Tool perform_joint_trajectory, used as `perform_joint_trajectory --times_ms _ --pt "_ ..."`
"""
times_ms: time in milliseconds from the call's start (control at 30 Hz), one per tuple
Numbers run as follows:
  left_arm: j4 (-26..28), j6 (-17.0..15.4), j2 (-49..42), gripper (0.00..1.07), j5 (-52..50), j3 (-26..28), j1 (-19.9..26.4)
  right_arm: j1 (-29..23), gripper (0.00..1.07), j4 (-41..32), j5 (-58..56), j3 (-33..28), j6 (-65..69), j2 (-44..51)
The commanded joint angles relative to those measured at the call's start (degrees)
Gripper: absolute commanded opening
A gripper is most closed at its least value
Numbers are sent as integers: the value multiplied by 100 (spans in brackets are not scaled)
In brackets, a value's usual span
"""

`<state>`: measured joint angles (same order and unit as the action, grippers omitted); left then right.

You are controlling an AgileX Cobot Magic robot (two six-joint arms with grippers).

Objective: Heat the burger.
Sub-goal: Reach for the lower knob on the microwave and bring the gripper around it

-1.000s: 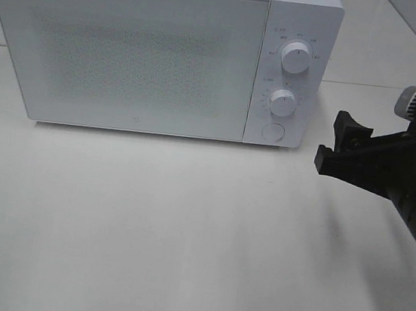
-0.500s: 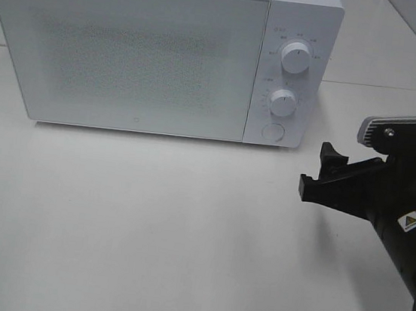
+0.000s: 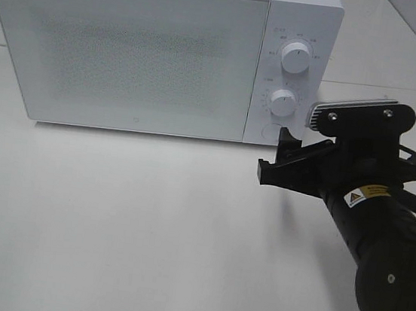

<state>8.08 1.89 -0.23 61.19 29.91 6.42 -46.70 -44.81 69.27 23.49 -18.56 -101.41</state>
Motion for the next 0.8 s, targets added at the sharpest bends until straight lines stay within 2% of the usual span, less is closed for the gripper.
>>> perform_joint_trajectory --times_ms 33,333,800 --pt "17 6 -103 102 -40 -17 11 -11 76 80 607 235 80 -212" --pt "17 6 -103 102 -40 -17 11 -11 76 80 516 504 103 -332" --pt "17 6 -103 102 -40 -17 11 527 76 401 304 1054 195 -728"
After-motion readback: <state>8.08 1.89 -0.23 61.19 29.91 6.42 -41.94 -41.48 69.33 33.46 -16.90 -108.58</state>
